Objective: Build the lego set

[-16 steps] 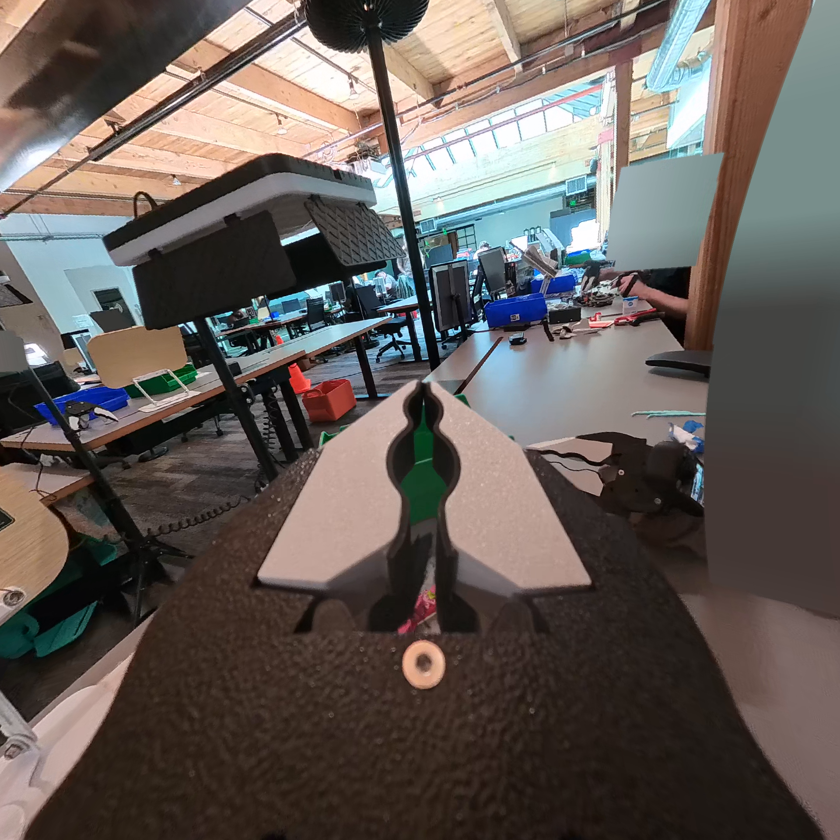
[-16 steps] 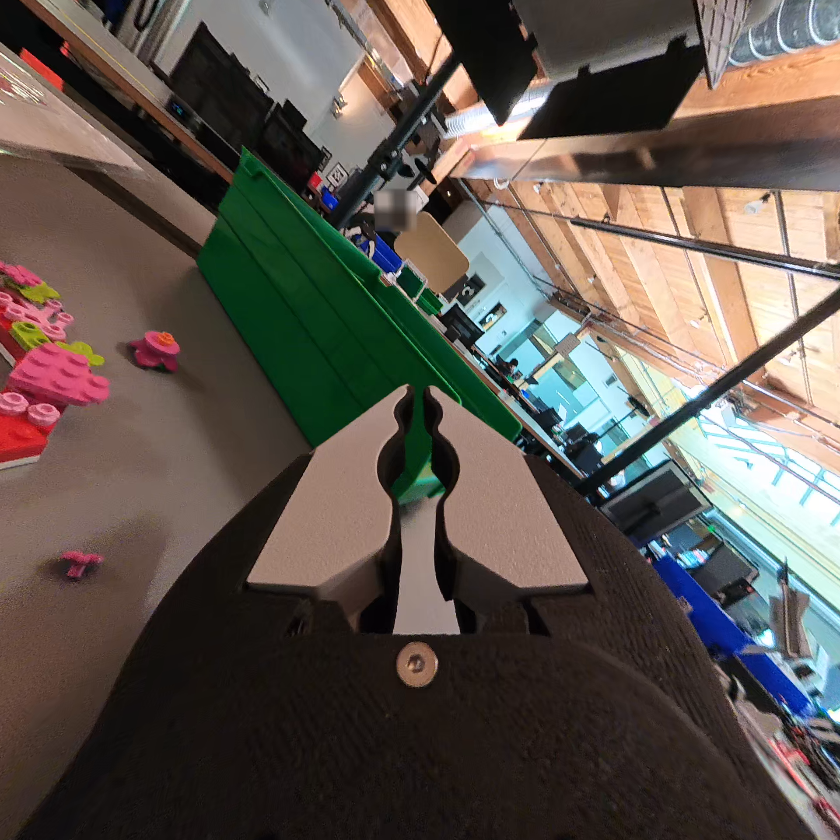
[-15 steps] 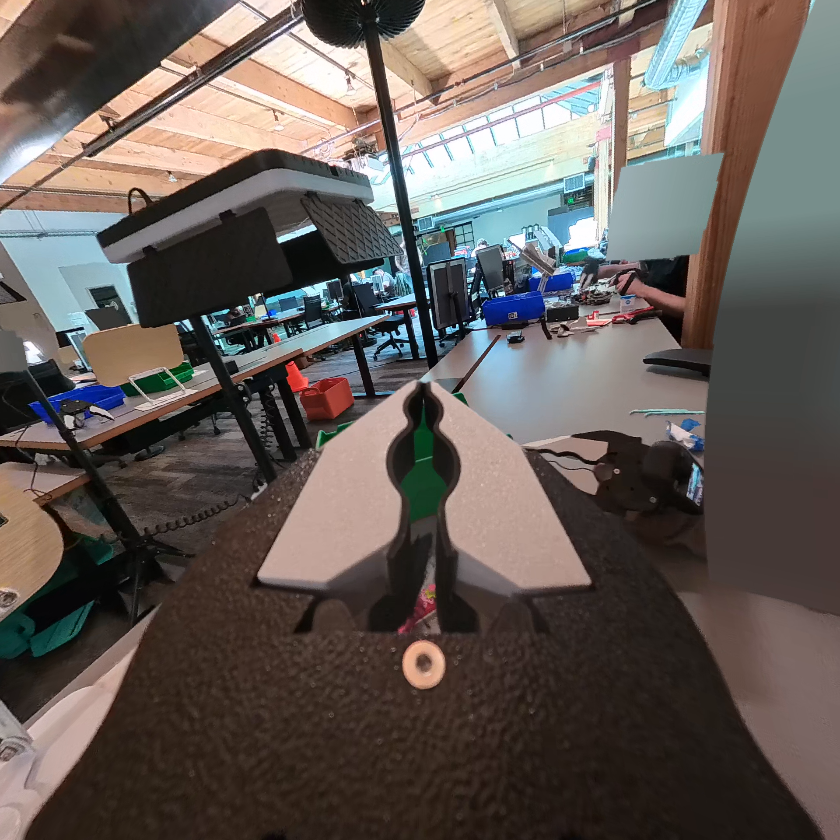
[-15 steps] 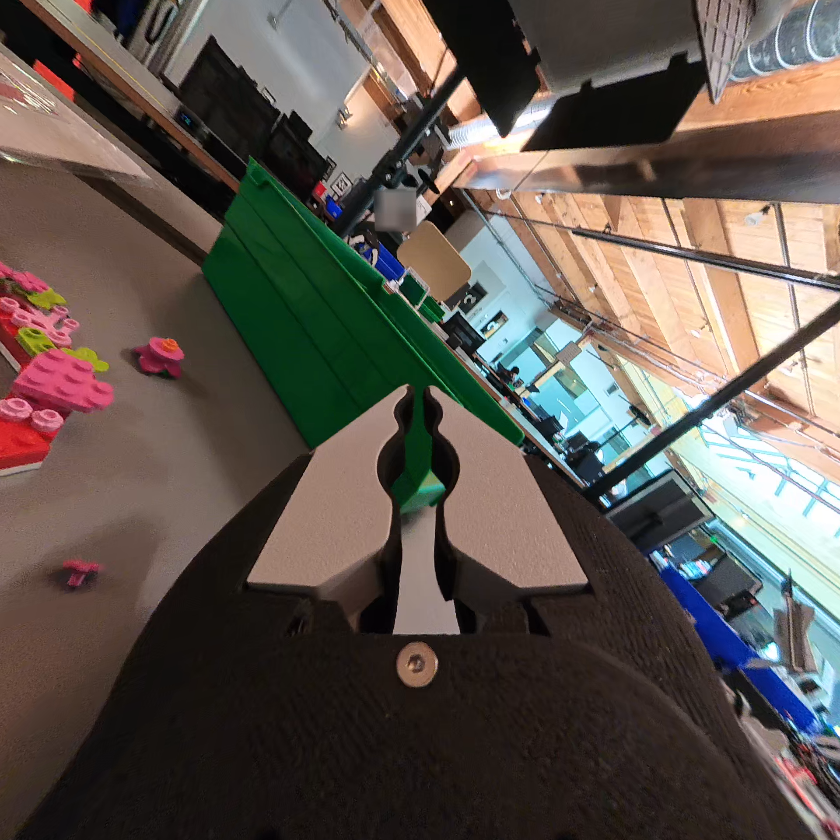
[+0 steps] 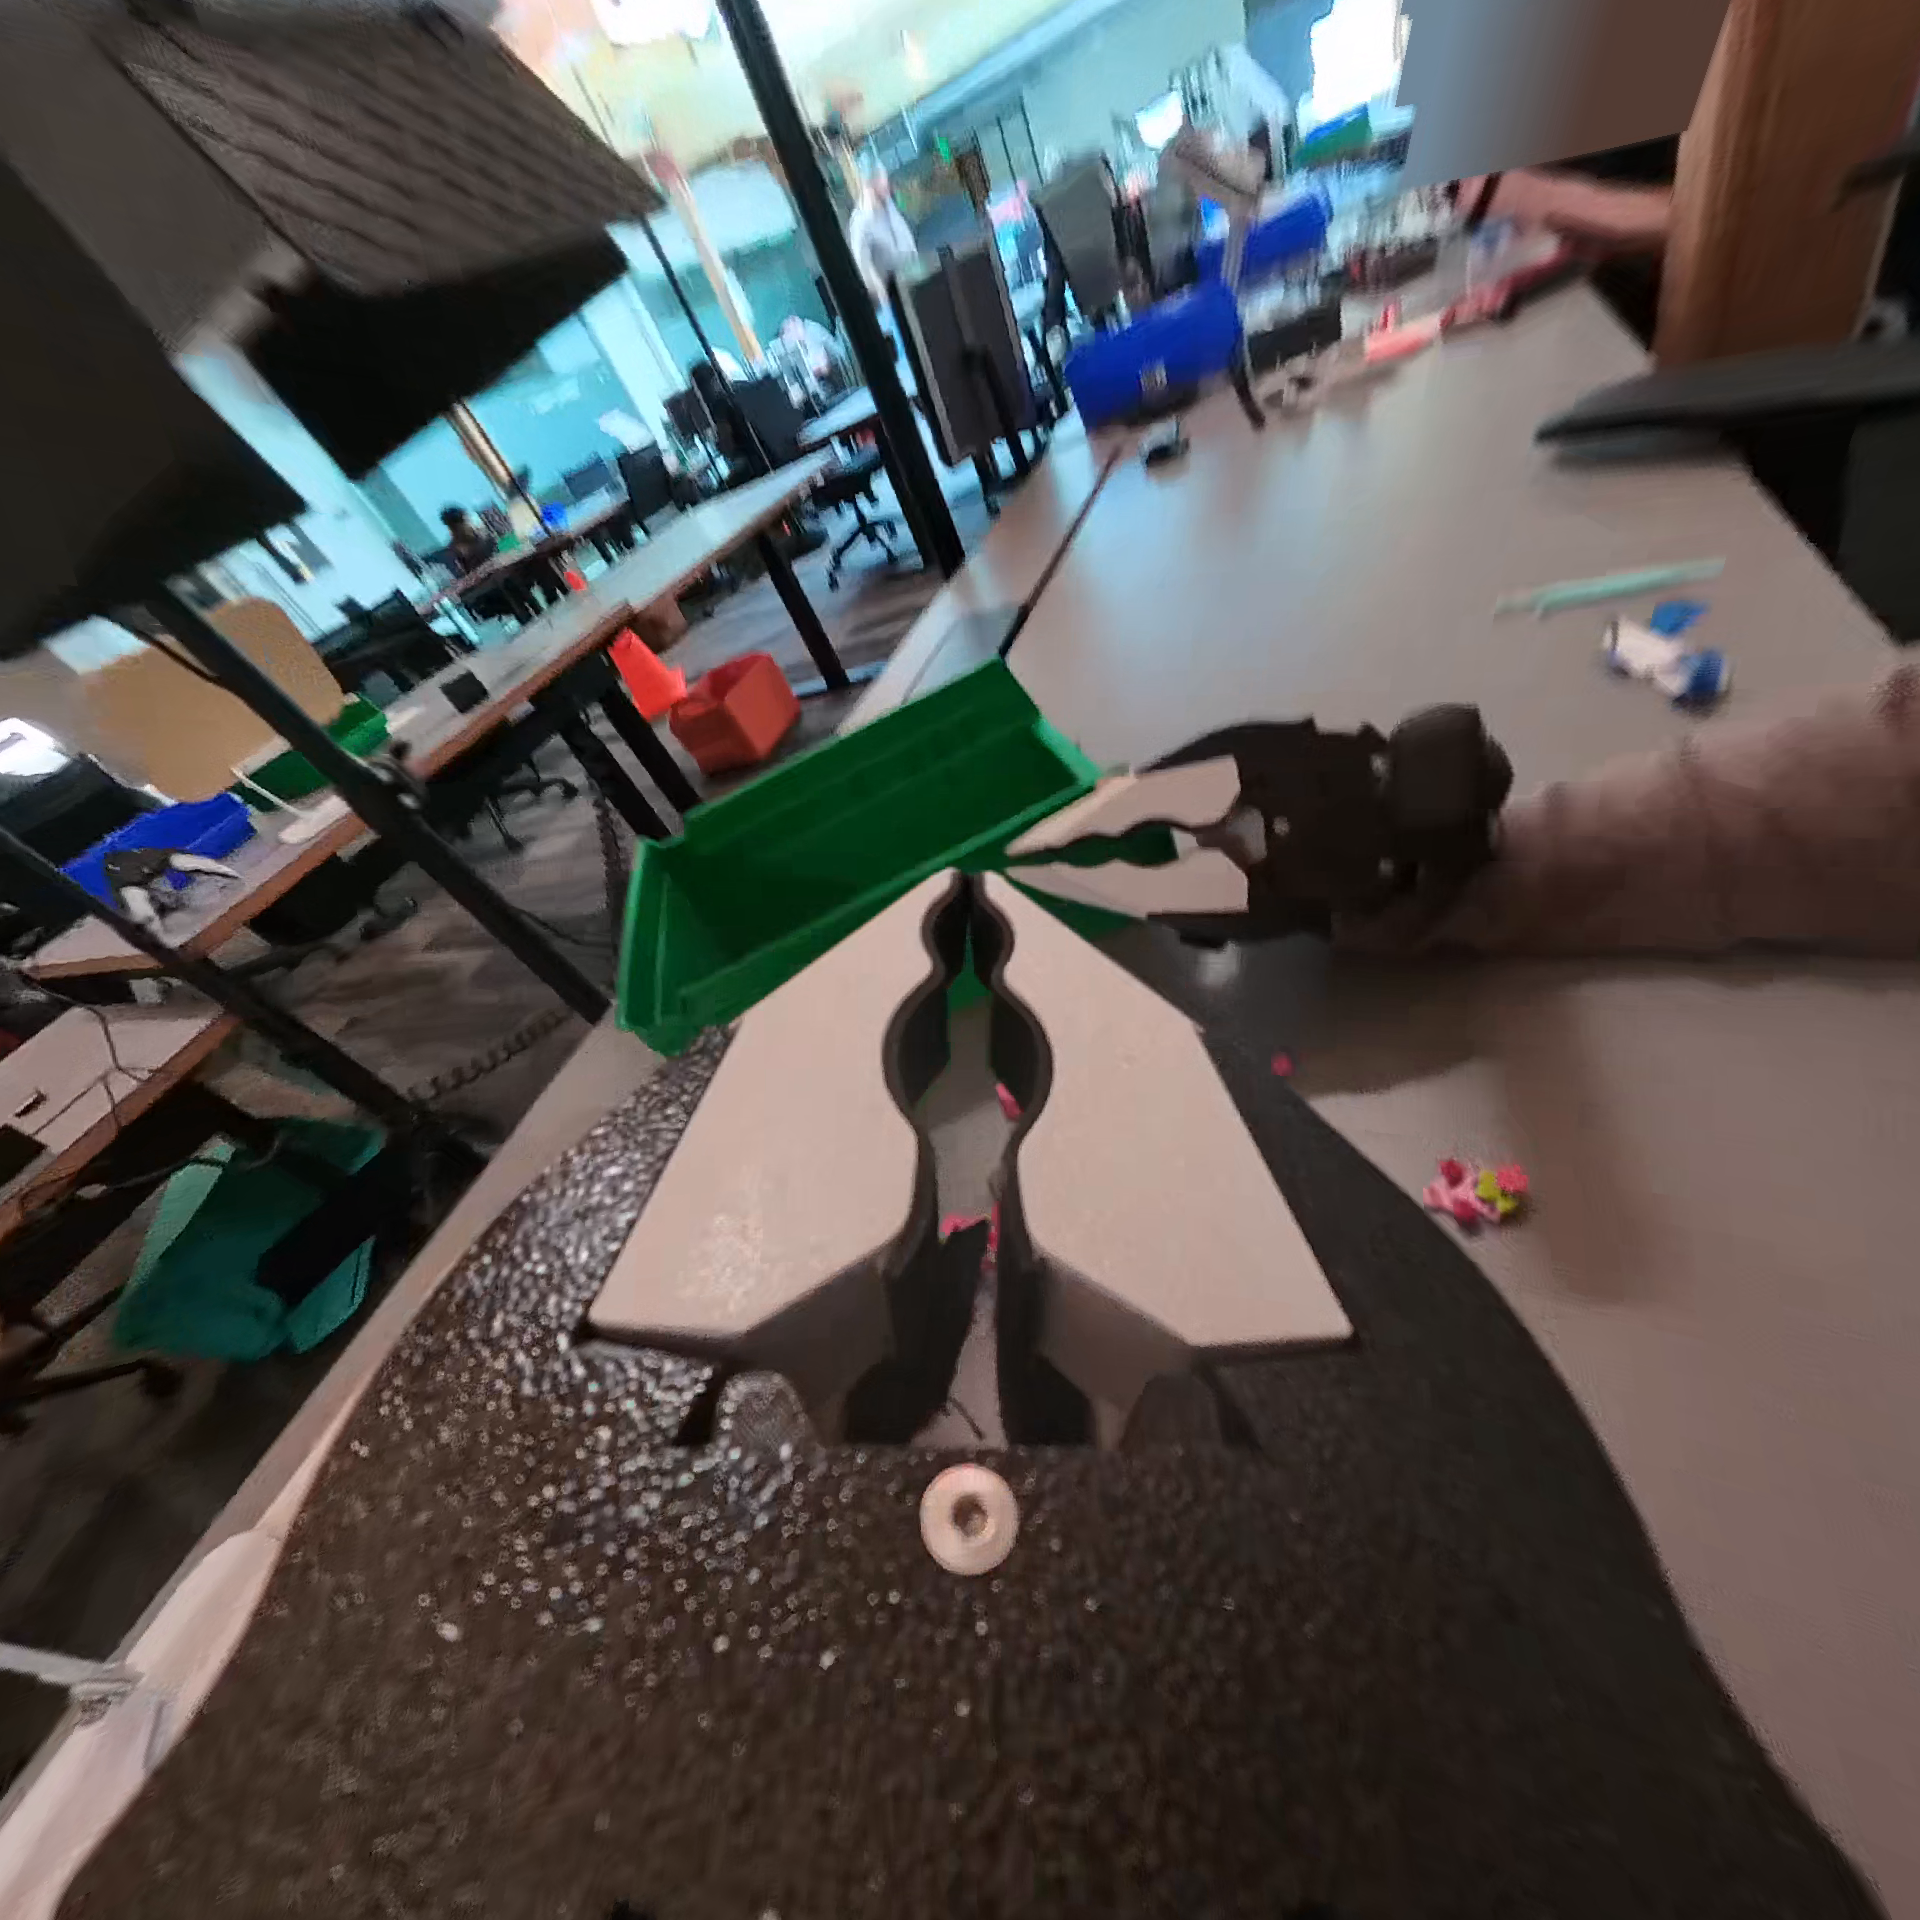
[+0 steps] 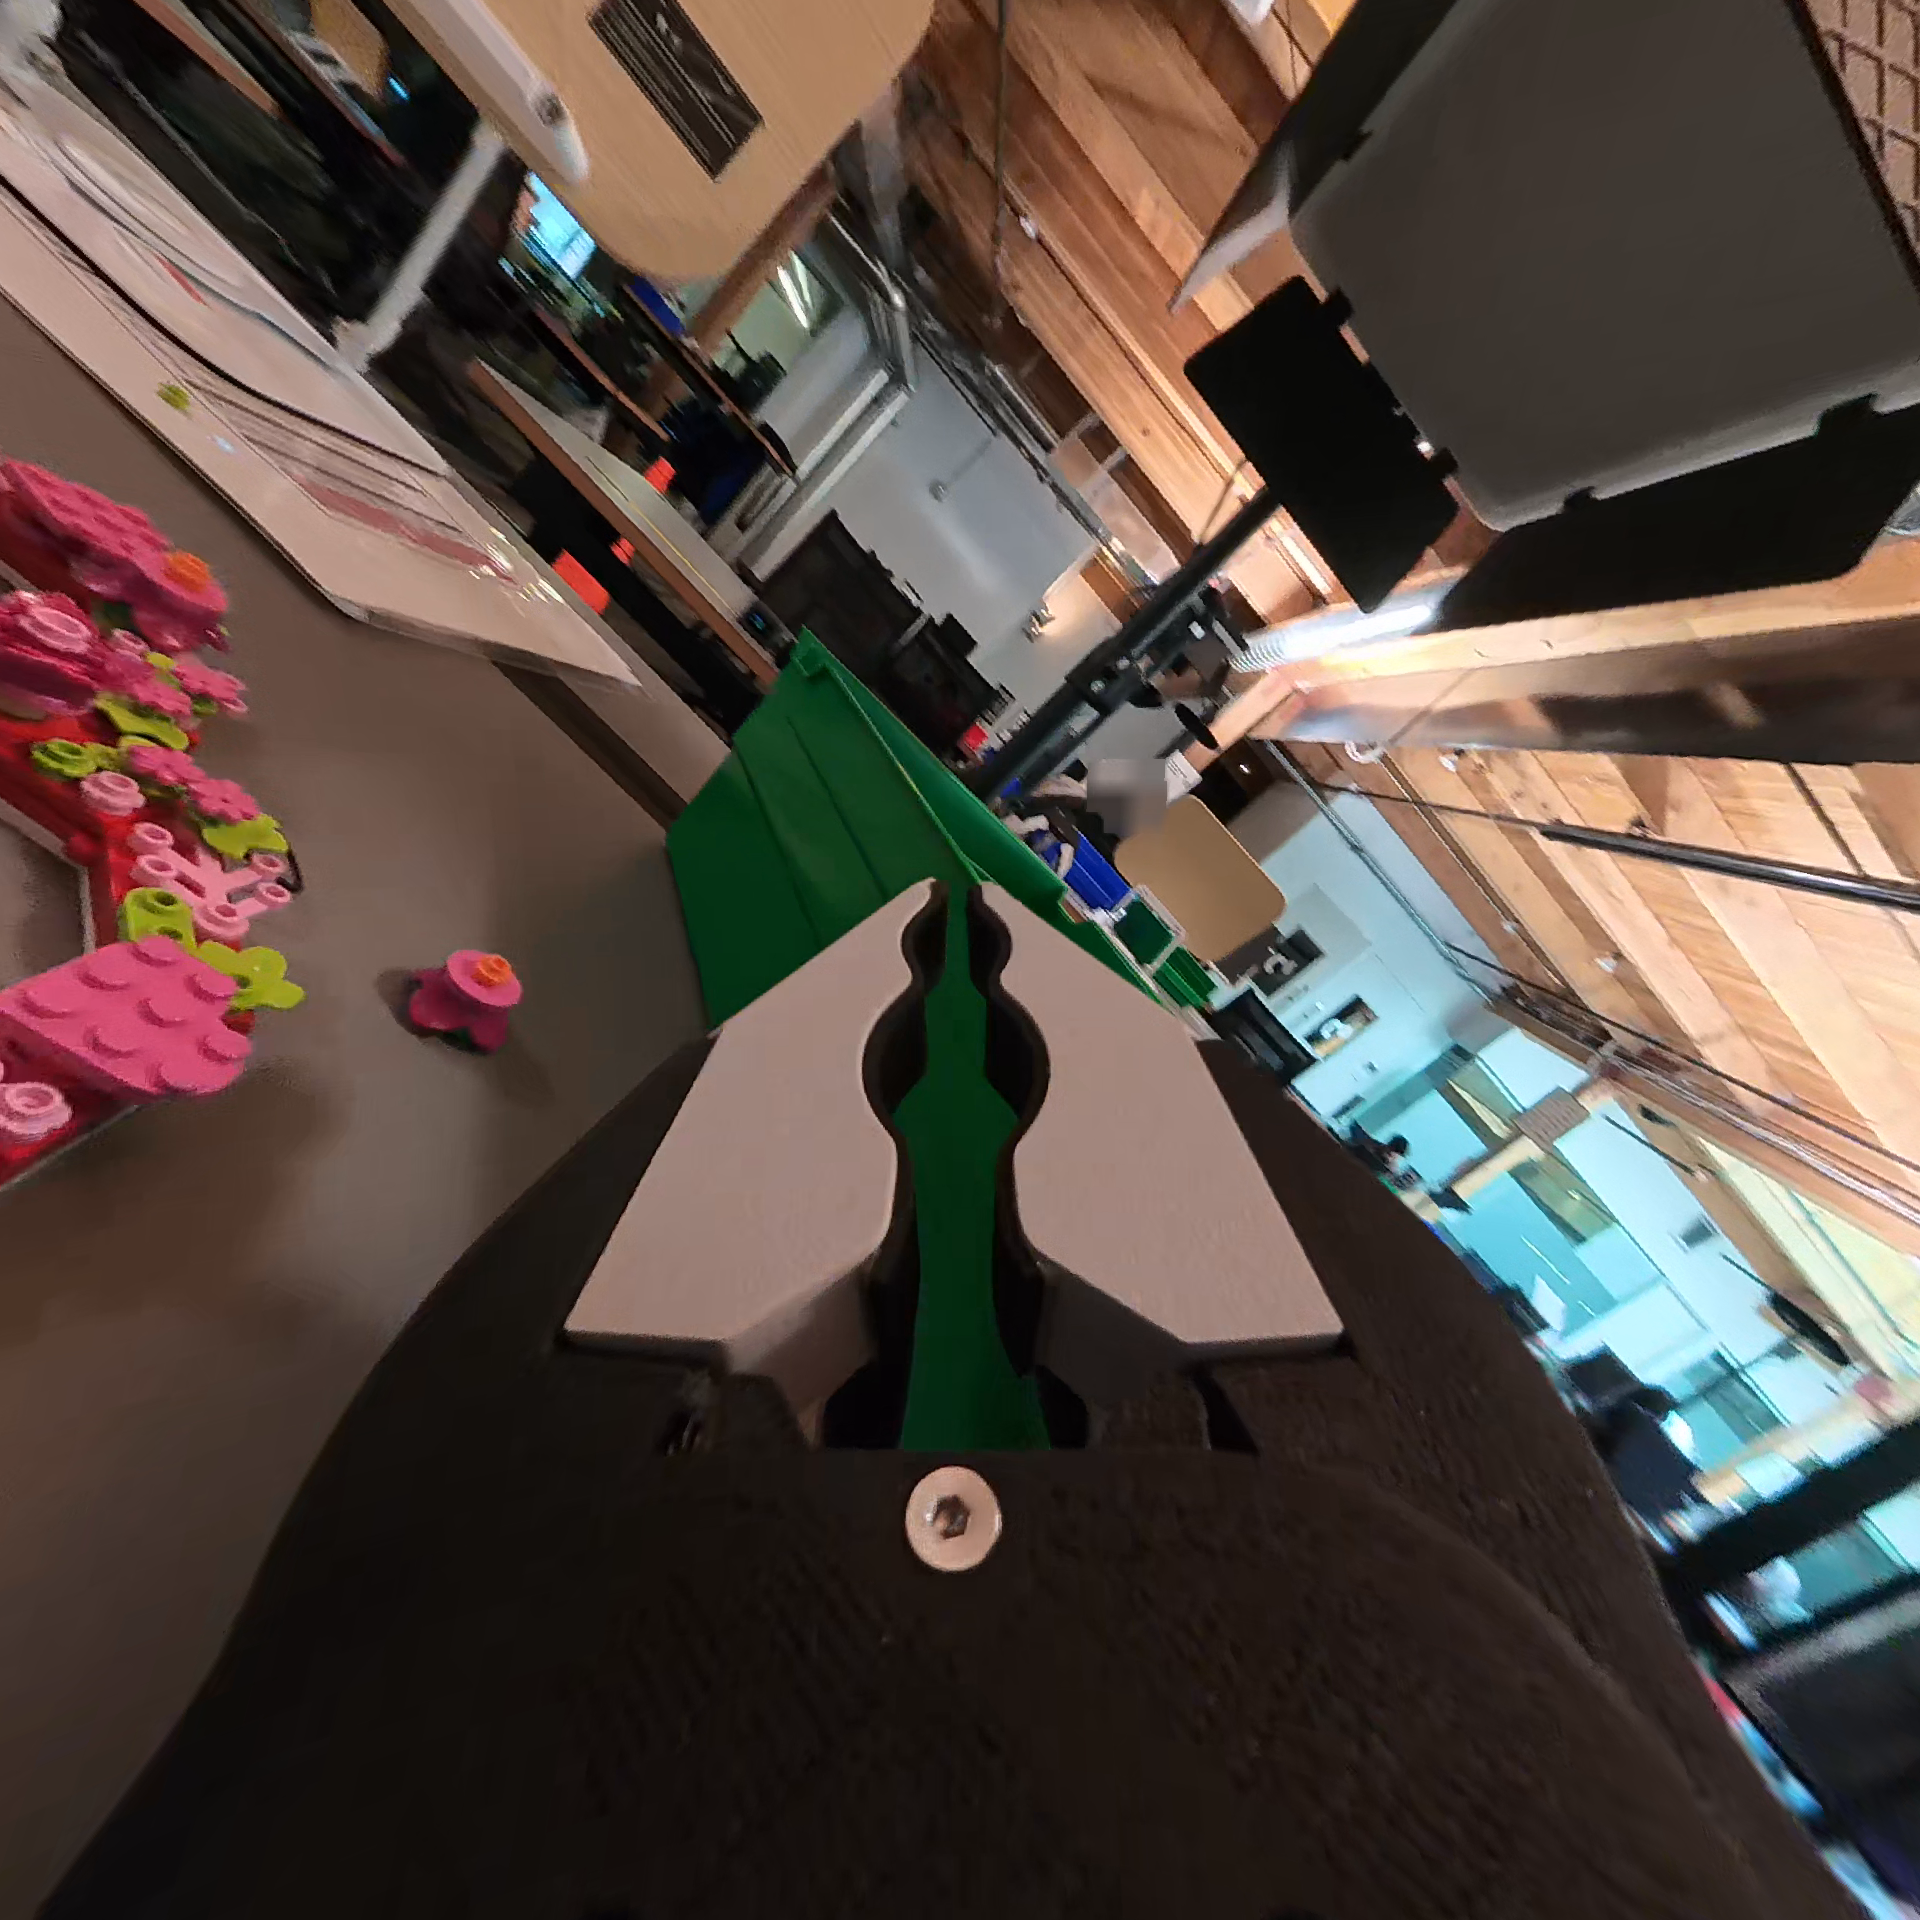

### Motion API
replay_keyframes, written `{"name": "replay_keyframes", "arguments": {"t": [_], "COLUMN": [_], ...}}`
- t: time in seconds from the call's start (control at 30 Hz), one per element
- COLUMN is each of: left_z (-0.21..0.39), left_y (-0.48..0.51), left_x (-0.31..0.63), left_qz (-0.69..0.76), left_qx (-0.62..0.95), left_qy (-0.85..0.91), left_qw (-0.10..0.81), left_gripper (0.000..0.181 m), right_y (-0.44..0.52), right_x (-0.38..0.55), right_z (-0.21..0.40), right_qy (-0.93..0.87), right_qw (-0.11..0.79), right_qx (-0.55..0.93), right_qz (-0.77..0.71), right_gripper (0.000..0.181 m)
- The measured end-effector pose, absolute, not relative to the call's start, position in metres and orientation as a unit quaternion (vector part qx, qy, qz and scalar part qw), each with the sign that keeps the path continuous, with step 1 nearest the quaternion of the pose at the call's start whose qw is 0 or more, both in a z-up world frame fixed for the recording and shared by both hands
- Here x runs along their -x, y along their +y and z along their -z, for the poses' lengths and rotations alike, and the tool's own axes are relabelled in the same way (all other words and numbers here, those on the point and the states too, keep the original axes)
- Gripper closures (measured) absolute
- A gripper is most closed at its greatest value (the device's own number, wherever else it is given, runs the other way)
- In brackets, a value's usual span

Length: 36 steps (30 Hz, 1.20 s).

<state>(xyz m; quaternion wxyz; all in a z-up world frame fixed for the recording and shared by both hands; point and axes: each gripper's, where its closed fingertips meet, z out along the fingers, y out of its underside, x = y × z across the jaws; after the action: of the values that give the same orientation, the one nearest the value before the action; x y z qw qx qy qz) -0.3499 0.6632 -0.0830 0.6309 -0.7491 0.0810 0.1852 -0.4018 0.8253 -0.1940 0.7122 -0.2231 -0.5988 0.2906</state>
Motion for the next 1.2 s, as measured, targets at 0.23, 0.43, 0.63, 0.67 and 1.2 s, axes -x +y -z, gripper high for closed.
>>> {"name": "replay_keyframes", "arguments": {"t": [0.23, 0.43, 0.63, 0.67, 1.2], "left_z": [0.179, 0.212, 0.211, 0.211, 0.235], "left_y": [0.695, 0.682, 0.662, 0.66, 0.647], "left_x": [0.319, 0.311, 0.319, 0.32, 0.298], "left_qz": [-0.056, -0.026, 0.001, 0.01, -0.01], "left_qx": [0.82, 0.831, 0.82, 0.818, 0.844], "left_qy": [0.095, 0.056, 0.012, 0.001, 0.037], "left_qw": [0.562, 0.552, 0.572, 0.574, 0.534], "left_gripper": [0.156, 0.134, 0.131, 0.13, 0.132], "right_y": [0.791, 0.74, 0.714, 0.713, 0.721], "right_x": [0.404, 0.37, 0.327, 0.327, 0.324], "right_z": [0.198, 0.204, 0.255, 0.262, 0.303], "right_qy": [-0.631, -0.684, -0.884, -0.9, -0.973], "right_qw": [0.665, 0.54, 0.159, 0.144, 0.013], "right_qx": [0.147, 0.037, -0.027, -0.04, -0.155], "right_qz": [-0.371, -0.488, -0.44, -0.41, -0.171], "right_gripper": [0.179, 0.165, 0.141, 0.138, 0.162]}}
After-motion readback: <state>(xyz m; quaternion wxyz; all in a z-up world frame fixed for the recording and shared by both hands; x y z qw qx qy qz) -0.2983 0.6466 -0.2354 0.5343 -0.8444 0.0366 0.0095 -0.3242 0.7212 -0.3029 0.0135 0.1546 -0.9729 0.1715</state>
